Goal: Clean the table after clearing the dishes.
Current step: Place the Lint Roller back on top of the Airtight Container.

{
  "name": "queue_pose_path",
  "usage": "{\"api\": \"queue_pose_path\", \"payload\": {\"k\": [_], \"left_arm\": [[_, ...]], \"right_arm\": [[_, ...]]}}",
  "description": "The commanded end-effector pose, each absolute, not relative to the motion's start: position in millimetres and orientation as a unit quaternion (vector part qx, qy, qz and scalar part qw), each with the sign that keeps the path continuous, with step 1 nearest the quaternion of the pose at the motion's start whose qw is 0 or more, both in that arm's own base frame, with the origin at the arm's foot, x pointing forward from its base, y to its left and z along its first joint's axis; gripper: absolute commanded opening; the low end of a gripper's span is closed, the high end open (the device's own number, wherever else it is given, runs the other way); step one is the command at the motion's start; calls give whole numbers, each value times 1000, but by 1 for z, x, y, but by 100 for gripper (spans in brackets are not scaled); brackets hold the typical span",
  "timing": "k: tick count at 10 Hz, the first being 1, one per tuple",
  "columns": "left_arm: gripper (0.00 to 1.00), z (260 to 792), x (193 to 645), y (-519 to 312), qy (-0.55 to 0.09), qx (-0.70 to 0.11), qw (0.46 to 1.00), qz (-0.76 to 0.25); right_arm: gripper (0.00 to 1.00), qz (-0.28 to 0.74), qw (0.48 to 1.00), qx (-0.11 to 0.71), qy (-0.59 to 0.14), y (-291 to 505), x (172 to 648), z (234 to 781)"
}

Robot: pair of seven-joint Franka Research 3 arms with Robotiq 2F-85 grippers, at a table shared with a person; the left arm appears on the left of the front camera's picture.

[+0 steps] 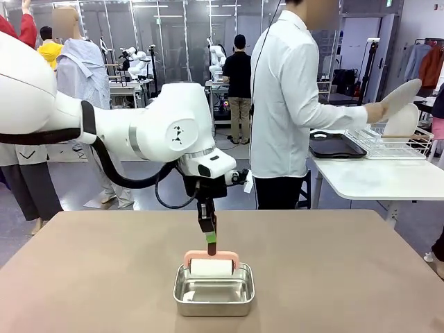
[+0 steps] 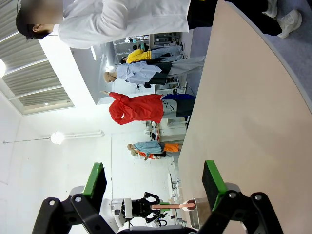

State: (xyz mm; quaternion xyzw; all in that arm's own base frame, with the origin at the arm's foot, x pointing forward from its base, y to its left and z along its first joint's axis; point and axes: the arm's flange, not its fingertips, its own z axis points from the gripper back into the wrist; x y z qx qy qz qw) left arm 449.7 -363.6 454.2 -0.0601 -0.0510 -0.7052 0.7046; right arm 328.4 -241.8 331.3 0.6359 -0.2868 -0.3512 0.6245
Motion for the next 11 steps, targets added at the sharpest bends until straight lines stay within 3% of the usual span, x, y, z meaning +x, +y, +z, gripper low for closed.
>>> {"api": "queue_pose_path", "payload": {"k": [1,6,7,10,11], "left_arm": [[22,445,453,-371,-51,-58,723,-687],[22,415,474,-369,-61,-61,733,-674],[32,416,475,-369,-61,-60,735,-673],[92,423,476,-364,-71,-67,737,-669],[100,428,476,-364,-76,-69,736,-669]], "right_arm": [[100,-346,626,637,-286,-242,326,334],[100,-346,626,637,-286,-242,326,334],[100,-346,626,637,-286,-242,326,334],[100,-346,626,637,-286,-242,326,334],[100,-346,626,637,-286,-242,326,334]]}}
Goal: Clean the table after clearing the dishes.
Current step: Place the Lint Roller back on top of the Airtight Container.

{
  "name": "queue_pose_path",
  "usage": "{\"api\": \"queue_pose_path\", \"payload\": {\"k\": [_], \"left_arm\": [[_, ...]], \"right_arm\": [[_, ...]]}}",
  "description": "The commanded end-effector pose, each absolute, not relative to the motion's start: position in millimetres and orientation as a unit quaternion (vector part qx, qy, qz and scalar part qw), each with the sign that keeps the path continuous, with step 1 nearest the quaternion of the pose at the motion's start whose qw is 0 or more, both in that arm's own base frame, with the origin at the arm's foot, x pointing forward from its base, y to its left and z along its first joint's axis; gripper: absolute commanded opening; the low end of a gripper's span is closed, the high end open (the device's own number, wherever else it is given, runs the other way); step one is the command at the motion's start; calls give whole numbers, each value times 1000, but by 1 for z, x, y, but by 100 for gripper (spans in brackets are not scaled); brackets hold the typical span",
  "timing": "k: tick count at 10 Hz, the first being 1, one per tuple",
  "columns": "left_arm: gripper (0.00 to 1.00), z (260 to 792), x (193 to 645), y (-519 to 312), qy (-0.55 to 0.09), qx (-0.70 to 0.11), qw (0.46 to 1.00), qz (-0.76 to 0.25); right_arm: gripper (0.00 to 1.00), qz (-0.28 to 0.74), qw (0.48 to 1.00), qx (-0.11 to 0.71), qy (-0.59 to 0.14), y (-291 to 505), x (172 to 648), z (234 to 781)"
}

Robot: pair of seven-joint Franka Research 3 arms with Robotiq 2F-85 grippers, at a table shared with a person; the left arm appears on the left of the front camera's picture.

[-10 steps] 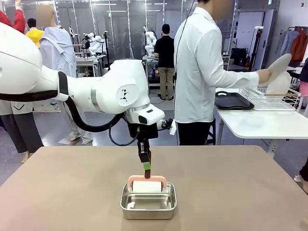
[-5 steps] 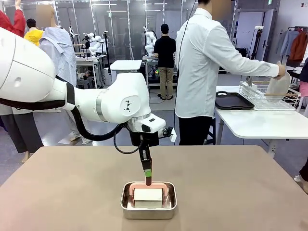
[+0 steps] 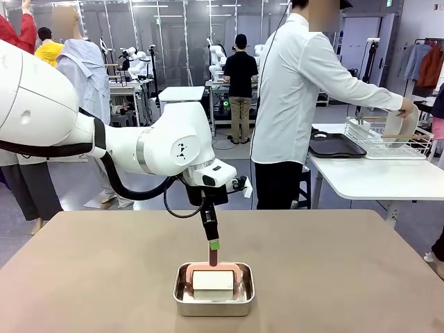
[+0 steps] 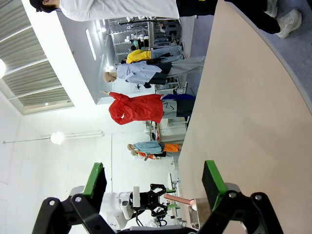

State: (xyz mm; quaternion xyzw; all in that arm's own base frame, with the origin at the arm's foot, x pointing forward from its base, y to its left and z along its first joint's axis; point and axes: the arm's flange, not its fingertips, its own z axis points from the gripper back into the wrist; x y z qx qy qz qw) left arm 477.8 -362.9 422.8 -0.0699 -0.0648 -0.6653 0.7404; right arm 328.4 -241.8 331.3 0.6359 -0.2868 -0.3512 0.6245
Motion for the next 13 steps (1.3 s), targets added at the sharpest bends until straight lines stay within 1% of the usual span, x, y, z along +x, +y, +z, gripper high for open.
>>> {"api": "queue_pose_path", "payload": {"k": [1,3,5,6,7,8,9,10,11,12,13], "left_arm": [[100,435,476,-362,-82,-69,737,-668],[100,450,483,-354,-96,-64,755,-645],[100,492,504,-331,-133,-80,789,-595],[100,522,517,-295,-136,-95,825,-541],[100,545,522,-250,-147,-140,859,-469],[100,557,521,-201,-163,-179,885,-399],[100,560,518,-158,-182,-236,891,-341],[100,561,514,-116,-184,-280,897,-289],[100,571,507,-64,-230,-309,894,-228],[100,576,499,-6,-251,-343,893,-150],[100,576,488,44,-265,-375,883,-98]], "right_arm": [[100,-346,626,637,-286,-242,326,334],[100,-346,626,637,-286,-242,326,334],[100,-346,626,637,-286,-242,326,334],[100,-346,626,637,-286,-242,326,334],[100,-346,626,637,-286,-242,326,334],[100,-346,626,637,-286,-242,326,334],[100,-346,626,637,-286,-242,326,334],[100,-346,626,637,-286,-242,326,334],[100,-346,626,637,-286,-242,326,334],[100,-346,626,637,-286,-242,326,334],[100,-346,626,637,-286,-242,326,334]]}}
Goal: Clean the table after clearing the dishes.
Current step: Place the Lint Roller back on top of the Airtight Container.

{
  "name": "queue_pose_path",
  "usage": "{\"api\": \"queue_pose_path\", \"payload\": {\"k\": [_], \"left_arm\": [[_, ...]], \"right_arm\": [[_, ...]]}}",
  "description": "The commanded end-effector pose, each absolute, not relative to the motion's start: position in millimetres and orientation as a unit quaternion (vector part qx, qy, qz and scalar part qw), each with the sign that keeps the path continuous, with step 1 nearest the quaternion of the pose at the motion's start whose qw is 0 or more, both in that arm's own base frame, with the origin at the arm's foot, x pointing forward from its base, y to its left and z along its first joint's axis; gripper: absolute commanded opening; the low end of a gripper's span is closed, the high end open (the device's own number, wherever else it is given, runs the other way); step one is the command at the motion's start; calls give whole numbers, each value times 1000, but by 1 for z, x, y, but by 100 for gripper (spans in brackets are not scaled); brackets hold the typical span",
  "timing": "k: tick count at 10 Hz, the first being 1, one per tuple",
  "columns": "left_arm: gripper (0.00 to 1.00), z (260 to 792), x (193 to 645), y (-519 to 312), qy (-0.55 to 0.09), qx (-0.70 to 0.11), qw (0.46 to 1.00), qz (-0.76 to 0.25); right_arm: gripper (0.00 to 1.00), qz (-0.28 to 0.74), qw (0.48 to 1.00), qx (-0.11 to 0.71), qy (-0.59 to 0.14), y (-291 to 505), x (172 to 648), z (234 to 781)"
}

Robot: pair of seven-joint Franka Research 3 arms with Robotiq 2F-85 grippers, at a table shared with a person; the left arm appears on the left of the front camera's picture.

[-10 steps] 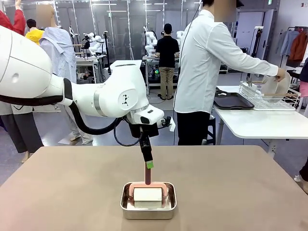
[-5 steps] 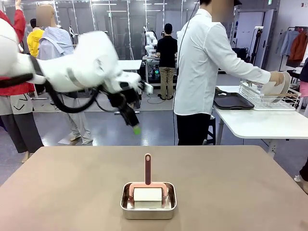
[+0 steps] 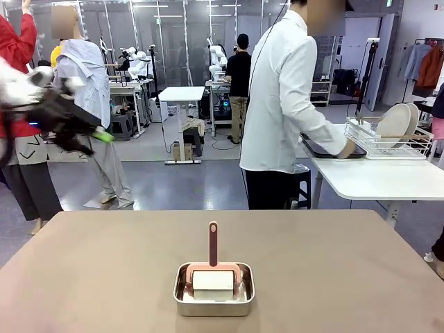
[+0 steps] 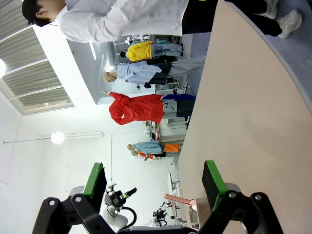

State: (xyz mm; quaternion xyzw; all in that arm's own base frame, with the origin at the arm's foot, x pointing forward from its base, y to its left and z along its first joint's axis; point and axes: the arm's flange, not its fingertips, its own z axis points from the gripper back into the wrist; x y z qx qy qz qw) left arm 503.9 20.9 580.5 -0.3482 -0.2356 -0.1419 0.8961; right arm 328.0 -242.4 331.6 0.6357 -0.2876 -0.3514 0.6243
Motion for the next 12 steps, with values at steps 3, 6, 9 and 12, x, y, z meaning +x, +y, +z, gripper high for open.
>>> {"api": "queue_pose_path", "payload": {"k": [3,6,9,12], "left_arm": [[100,546,461,114,-260,-415,863,-128],[100,571,471,120,-283,-395,873,-33],[100,571,471,120,-283,-395,873,-33],[100,570,470,118,-279,-397,873,-43]], "right_arm": [[100,-346,626,637,-286,-242,326,334],[100,-346,626,637,-286,-242,326,334],[100,-346,626,637,-286,-242,326,334],[100,-346,626,637,-286,-242,326,334]]}}
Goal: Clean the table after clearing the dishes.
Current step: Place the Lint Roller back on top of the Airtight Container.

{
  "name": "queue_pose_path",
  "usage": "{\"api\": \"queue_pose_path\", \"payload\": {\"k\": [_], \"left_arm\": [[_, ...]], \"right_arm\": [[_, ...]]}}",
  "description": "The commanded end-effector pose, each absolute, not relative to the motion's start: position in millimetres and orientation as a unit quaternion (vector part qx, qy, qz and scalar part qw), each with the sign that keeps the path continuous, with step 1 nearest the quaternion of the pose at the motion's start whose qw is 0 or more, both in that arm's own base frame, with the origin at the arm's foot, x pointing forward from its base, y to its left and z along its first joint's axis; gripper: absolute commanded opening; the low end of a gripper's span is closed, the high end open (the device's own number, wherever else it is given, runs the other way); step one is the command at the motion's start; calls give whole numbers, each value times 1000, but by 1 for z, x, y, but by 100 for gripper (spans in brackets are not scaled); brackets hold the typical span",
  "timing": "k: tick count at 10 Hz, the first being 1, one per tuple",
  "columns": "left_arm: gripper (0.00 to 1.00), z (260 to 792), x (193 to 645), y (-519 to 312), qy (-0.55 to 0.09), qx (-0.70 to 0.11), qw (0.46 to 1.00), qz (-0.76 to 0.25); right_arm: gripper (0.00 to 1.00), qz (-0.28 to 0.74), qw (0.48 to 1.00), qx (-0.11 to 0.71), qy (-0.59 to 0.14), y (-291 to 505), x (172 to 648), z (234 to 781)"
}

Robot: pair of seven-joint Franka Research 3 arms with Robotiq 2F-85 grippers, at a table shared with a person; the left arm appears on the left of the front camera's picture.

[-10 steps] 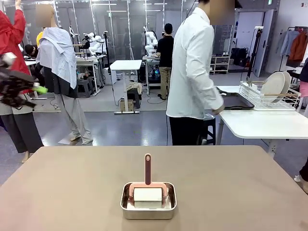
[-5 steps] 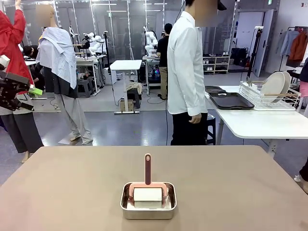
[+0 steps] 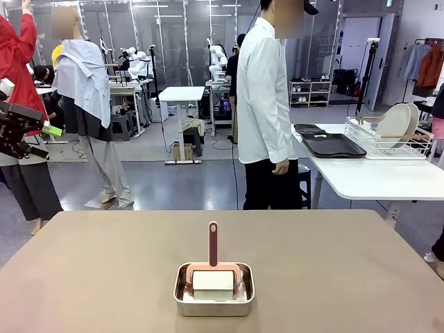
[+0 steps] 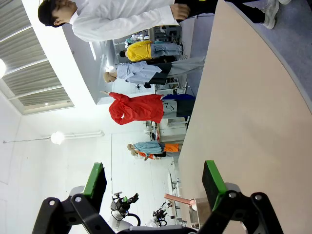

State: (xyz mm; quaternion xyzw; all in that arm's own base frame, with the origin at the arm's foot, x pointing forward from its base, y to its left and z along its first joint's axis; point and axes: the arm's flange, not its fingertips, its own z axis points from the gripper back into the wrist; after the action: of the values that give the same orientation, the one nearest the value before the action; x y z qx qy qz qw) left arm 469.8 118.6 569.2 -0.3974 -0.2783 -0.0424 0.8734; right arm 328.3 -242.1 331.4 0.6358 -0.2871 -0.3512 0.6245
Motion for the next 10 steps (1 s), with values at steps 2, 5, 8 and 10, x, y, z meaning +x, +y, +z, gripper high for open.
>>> {"api": "queue_pose_path", "payload": {"k": [2,5,8,10], "left_arm": [[100,630,511,170,-170,-498,834,168],[100,625,492,354,-97,-558,729,384],[100,592,453,470,-158,-560,634,509],[100,574,451,507,-195,-513,603,579]], "right_arm": [[100,-346,626,637,-286,-242,326,334],[100,-346,626,637,-286,-242,326,334],[100,-346,626,637,-286,-242,326,334],[100,-346,626,637,-286,-242,326,334]]}}
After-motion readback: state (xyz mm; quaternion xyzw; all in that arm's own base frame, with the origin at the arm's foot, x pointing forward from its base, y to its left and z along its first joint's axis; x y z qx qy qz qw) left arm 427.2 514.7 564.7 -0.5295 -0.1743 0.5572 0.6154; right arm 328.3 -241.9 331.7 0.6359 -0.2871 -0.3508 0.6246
